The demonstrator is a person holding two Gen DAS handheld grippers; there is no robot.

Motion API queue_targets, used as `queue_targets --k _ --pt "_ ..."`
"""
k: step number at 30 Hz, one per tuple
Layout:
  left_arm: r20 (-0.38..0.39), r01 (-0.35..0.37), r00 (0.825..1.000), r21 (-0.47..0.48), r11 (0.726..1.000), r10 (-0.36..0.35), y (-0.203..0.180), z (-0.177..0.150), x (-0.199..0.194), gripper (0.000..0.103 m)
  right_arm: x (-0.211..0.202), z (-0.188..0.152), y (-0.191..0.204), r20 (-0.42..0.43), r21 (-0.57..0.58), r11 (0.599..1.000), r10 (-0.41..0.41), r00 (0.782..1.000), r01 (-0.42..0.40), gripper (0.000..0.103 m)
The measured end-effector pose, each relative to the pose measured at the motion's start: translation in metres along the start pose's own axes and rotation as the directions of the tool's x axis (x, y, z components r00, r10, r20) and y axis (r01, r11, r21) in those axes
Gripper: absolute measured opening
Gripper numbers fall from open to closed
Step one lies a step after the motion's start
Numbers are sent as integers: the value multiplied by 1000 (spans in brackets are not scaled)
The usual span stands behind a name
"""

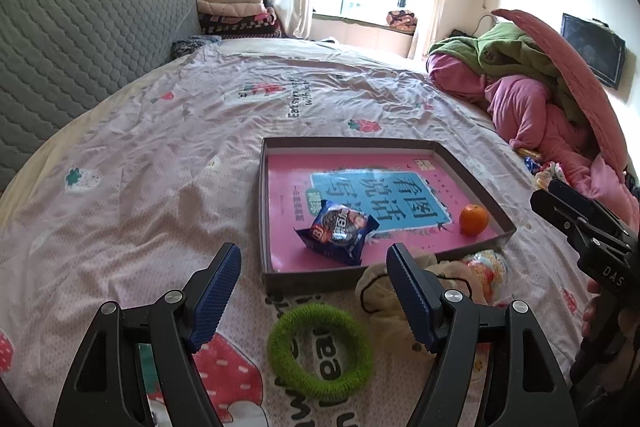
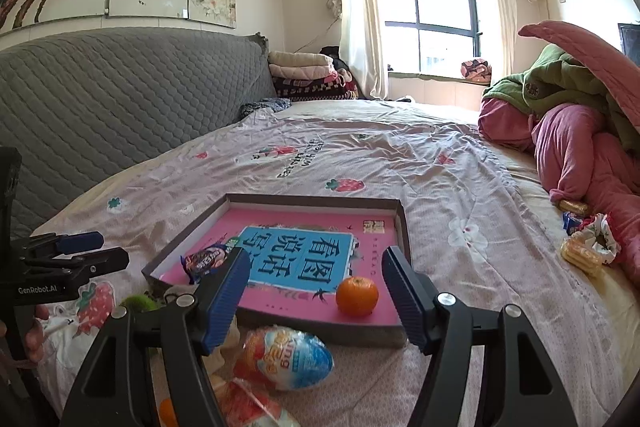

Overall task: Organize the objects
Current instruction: 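Withdraw both grippers from the tray back toward the remaining items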

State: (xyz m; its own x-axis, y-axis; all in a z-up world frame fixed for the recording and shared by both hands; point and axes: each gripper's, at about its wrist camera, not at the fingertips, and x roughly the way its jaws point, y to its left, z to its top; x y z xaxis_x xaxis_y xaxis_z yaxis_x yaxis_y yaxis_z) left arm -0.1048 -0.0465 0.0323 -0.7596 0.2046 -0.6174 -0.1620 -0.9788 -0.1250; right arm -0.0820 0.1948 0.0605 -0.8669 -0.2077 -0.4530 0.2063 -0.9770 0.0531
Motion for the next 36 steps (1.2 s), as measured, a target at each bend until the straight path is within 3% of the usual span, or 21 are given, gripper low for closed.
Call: queue_targets --k 36 --pt "-79 79 994 114 990 -70 -56 -46 -15 76 -33 -34 10 -56 -2 1000 13 998 -13 68"
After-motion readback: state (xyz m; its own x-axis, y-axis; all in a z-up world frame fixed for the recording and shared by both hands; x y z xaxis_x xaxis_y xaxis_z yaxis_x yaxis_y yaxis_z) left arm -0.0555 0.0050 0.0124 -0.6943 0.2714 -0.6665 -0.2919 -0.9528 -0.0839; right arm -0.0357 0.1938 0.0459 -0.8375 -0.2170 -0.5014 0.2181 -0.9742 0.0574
